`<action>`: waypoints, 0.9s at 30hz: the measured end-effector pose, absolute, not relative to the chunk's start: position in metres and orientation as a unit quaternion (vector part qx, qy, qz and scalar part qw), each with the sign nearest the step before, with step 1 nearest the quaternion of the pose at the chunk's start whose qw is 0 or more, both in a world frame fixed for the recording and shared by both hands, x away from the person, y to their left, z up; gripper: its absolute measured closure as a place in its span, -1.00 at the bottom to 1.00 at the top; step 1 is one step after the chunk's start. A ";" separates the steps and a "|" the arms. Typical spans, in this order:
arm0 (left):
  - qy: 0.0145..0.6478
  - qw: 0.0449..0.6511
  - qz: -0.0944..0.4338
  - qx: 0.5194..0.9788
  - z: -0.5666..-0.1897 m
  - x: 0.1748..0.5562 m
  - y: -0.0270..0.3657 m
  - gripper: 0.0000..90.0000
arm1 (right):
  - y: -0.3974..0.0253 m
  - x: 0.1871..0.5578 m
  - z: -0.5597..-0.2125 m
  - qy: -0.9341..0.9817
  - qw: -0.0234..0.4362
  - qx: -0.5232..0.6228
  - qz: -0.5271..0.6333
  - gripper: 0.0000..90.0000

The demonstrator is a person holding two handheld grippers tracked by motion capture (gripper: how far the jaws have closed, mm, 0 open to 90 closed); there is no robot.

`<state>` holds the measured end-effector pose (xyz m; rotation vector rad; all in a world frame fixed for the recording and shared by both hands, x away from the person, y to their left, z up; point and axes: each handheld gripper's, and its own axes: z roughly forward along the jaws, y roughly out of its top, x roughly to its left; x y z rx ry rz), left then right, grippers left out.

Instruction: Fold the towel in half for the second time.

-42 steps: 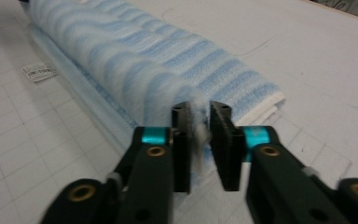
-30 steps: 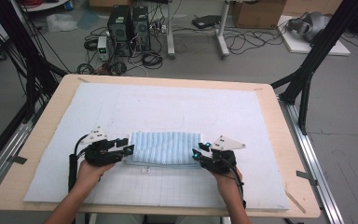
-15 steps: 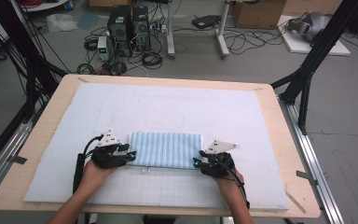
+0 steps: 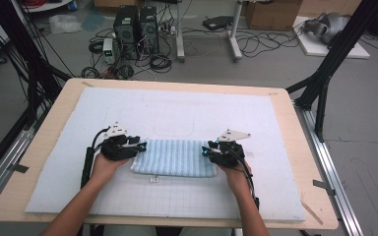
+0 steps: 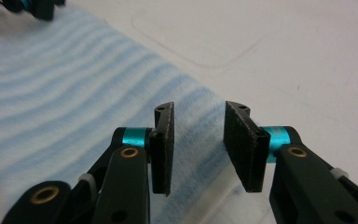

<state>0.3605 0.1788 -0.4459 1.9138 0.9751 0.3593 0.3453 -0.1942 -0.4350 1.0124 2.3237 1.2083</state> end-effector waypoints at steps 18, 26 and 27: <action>0.410 0.519 0.165 0.732 -0.432 0.362 0.208 -0.04 | -0.235 0.333 -0.421 0.790 0.231 0.387 0.416 -0.11; 0.374 0.560 0.183 0.716 -0.423 0.355 0.233 -0.59 | -0.262 0.318 -0.410 0.750 0.270 0.402 0.451 -0.75; 0.370 0.564 0.184 0.715 -0.422 0.355 0.235 -0.59 | -0.265 0.315 -0.410 0.748 0.269 0.400 0.456 -0.75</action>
